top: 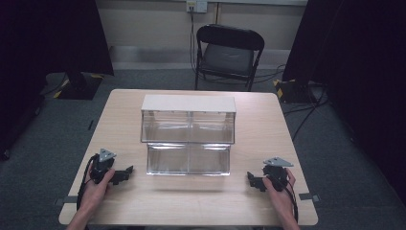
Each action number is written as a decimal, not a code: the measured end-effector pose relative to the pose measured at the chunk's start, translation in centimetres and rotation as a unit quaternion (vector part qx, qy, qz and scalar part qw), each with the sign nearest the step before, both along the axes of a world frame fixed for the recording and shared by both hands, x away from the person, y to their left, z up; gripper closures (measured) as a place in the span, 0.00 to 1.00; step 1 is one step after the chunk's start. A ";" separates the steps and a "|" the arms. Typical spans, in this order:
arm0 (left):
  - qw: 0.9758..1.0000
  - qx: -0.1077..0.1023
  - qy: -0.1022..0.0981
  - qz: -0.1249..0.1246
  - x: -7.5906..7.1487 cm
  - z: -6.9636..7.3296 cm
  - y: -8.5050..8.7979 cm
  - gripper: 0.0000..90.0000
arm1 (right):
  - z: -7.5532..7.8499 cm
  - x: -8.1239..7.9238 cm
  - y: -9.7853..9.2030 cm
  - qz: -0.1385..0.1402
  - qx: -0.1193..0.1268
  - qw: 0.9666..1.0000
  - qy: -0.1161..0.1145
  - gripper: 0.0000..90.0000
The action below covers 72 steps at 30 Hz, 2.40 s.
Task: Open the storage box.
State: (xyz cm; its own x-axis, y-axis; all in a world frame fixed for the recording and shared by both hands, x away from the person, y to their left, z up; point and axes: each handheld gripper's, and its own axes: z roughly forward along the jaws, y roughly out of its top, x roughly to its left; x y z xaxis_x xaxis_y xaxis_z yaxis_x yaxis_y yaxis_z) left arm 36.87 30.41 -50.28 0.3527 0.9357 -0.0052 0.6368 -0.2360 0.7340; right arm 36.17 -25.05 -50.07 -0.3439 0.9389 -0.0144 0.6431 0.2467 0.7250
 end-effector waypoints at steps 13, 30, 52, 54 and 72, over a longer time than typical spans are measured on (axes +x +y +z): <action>1.000 0.002 0.001 0.000 -0.1 0.0 0.0 0.10 | 0.2 -0.1 0.1 -0.003 0.005 1.000 0.000 0.15; 1.000 0.001 0.001 0.000 -0.1 0.0 0.0 0.10 | 2.4 -1.8 2.8 0.078 0.037 0.996 -0.019 0.17; 1.000 0.002 0.002 0.000 -0.1 0.0 0.0 0.10 | 2.4 -2.2 7.0 0.140 0.037 0.989 -0.006 0.17; 1.000 0.001 0.002 0.001 -0.1 0.0 0.0 0.10 | 2.5 -2.2 7.2 0.142 0.039 0.989 -0.008 0.17; 1.000 0.003 0.000 0.001 -0.1 0.0 0.0 0.10 | 3.2 -1.5 8.7 0.154 0.068 0.986 -0.019 0.17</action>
State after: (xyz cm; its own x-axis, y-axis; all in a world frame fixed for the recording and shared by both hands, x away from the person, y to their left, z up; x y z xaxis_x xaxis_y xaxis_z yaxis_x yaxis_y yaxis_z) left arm 36.72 30.42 -50.27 0.3502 0.9367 -0.0004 0.6373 -0.2380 0.7330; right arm 34.68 -16.37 -46.87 -0.6142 0.7844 0.0868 0.5255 0.3245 0.7865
